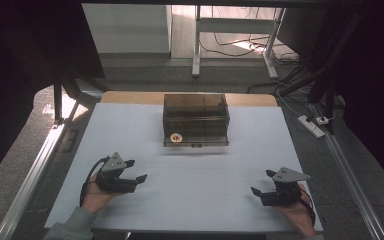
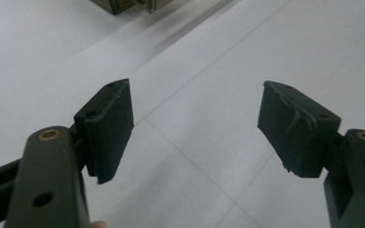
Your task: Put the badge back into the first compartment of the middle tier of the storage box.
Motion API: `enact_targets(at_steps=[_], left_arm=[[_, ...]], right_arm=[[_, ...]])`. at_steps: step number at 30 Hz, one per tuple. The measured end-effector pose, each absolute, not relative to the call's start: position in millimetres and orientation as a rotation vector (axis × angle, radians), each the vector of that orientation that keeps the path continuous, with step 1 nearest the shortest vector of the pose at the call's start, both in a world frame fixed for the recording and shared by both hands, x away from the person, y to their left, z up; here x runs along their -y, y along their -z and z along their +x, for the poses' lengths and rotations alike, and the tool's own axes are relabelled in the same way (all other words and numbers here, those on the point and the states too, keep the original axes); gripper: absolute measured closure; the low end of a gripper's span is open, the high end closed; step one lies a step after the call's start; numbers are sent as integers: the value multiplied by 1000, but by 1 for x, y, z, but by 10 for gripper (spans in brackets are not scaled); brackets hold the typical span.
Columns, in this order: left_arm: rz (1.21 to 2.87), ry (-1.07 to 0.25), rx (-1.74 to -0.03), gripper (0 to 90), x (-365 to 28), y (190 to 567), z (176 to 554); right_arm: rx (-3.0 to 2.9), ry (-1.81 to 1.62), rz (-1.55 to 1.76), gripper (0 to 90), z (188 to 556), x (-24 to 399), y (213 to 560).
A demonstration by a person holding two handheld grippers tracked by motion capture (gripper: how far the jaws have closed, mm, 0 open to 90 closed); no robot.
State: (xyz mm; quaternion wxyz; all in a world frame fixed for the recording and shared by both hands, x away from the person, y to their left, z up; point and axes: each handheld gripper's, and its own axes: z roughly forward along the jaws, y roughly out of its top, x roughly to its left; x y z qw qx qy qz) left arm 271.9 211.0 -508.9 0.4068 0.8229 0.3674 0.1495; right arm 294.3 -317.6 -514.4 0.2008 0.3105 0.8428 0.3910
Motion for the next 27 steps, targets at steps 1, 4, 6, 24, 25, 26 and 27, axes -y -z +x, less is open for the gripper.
enact_targets(at_steps=[1, 4, 6, 24, 25, 26, 27], left_arm=[[2073, -375, -930, 276, -212, 510, 270], [2072, -368, -937, 275, -216, 513, 266], [2073, -374, -940, 275, -217, 514, 265], [2080, -362, -956, 272, -220, 519, 264], [2080, -362, -956, 271, -220, 519, 264], [2080, -362, -956, 271, -220, 519, 264], [2080, -362, -956, 271, -220, 519, 264]], right_arm=[[-2353, -1095, 867, 151, 294, 318, 515], [-2352, -1094, 867, 151, 294, 318, 514], [-2351, -1095, 863, 151, 294, 318, 514], [-2343, -1102, 842, 152, 293, 318, 513], [-2342, -1102, 840, 152, 293, 317, 513], [-2340, -1104, 839, 152, 293, 317, 513], [-2339, -1105, 838, 152, 293, 317, 513]])
